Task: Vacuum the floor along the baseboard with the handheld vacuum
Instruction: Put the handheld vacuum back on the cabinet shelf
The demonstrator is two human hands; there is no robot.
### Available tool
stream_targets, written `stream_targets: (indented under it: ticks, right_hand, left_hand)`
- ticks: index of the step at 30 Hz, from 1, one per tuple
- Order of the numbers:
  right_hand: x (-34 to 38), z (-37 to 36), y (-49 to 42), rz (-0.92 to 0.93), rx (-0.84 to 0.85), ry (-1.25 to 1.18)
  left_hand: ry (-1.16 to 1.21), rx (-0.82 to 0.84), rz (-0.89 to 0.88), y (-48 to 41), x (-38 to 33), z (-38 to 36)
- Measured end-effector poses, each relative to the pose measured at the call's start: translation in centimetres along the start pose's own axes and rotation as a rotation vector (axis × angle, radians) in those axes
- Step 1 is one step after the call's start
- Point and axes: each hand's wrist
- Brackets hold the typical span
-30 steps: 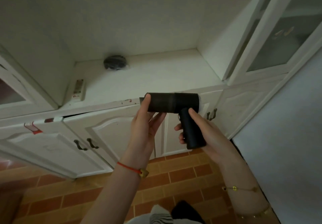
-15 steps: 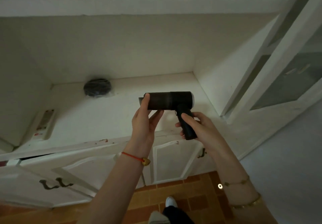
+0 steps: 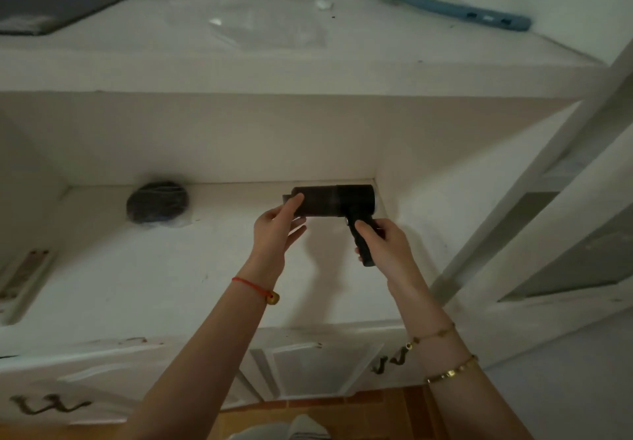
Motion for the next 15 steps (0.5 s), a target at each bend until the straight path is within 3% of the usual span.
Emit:
stream_targets:
  ticks: [7, 15]
  right_hand:
    - [-0.8, -1.3, -5.0, 0.052, -0.135, 0.077]
    - [-1.4, -2.6, -9.7, 0.02, -0.179, 0.131]
  left_hand:
    - [-0.09, -0.029, -0.007, -4.8, -0.1, -1.0]
    - [-0.151, -0.043, 0.02, -8.8, 0.9, -1.7]
Point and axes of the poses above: each hand's wrist, its own y-axis away from the middle knuckle, its own z-axis out of the back of the hand, x = y × z, and after that the axes turned 7 degrees about -z, right-handed
